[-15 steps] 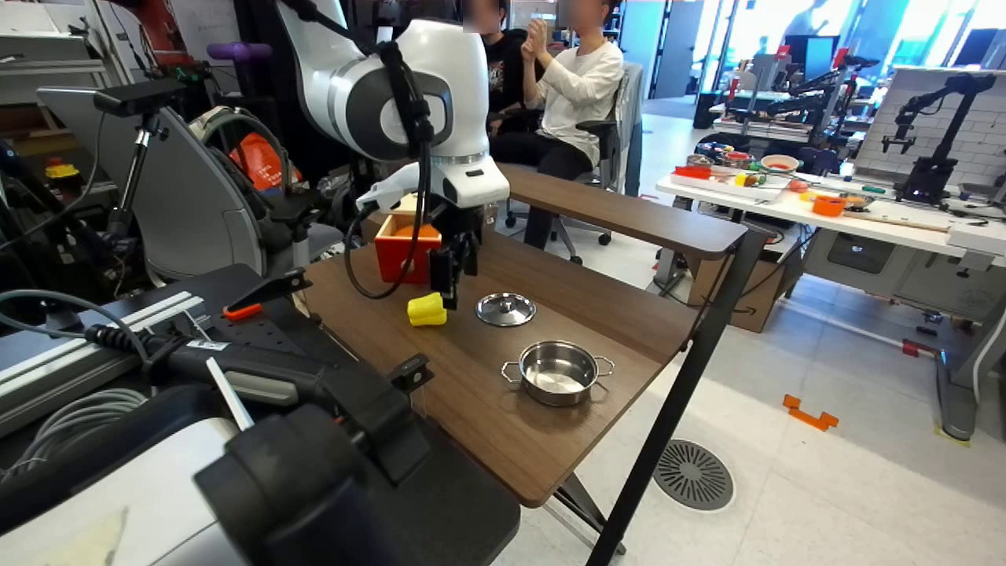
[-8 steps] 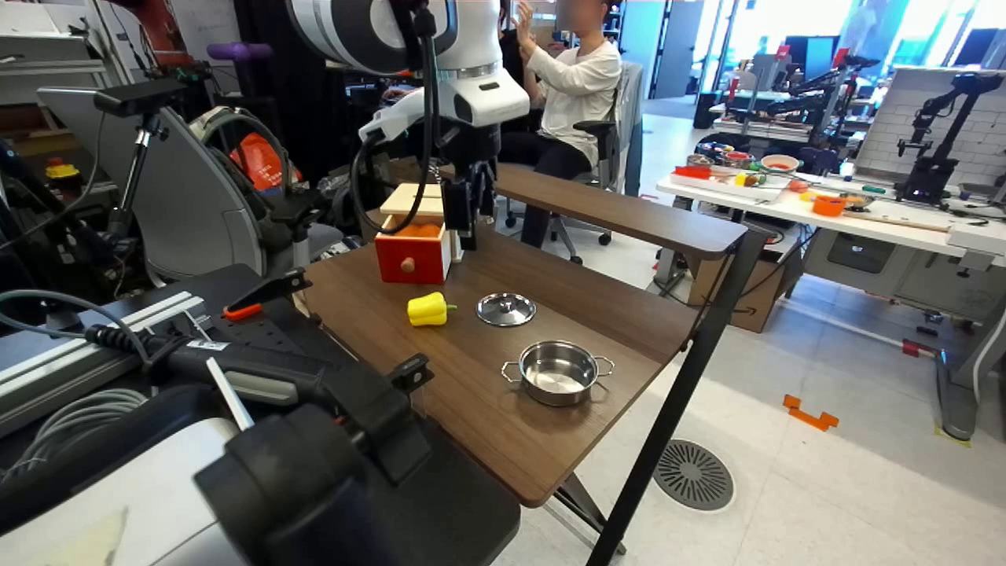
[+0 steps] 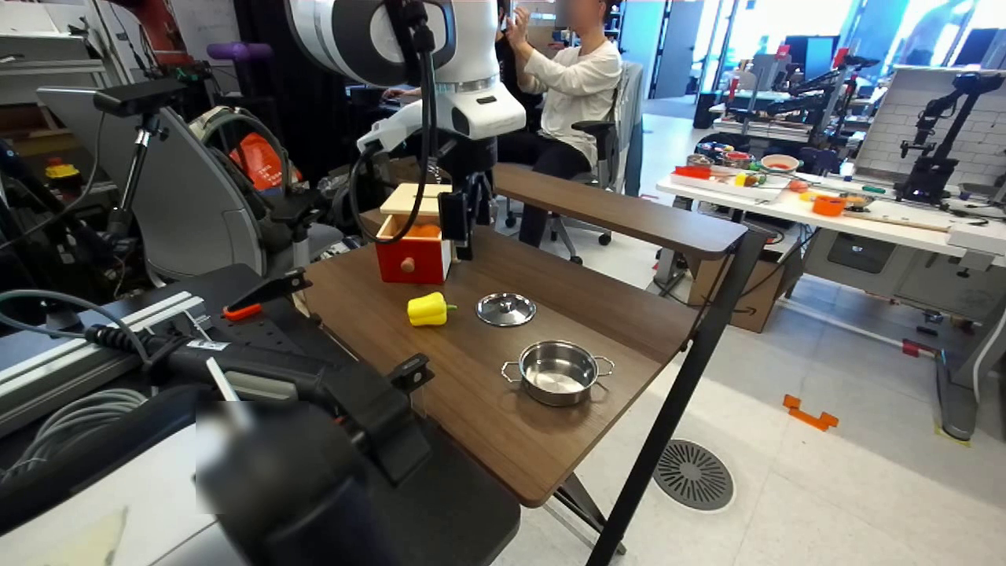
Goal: Move the yellow pepper to the front left
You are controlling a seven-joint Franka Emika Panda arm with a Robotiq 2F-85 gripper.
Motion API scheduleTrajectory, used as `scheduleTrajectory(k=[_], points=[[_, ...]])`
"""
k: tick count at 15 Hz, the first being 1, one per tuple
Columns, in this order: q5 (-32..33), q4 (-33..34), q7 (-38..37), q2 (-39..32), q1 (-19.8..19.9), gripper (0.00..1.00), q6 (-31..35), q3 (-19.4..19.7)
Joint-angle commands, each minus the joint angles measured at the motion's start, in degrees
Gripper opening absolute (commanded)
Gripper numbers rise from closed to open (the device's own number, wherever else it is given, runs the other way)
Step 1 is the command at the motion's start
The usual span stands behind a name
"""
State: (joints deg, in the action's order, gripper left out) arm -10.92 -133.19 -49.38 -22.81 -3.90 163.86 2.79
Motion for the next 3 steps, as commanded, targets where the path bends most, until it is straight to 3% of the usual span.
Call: scheduleTrajectory(k=[1, 3], points=[[-0.95, 0.09, 0.71, 0.01, -0.91, 1.00, -0.19, 0.81], [-0.95, 0.10, 0.71, 0.01, -0.91, 1.00, -0.18, 0.81]])
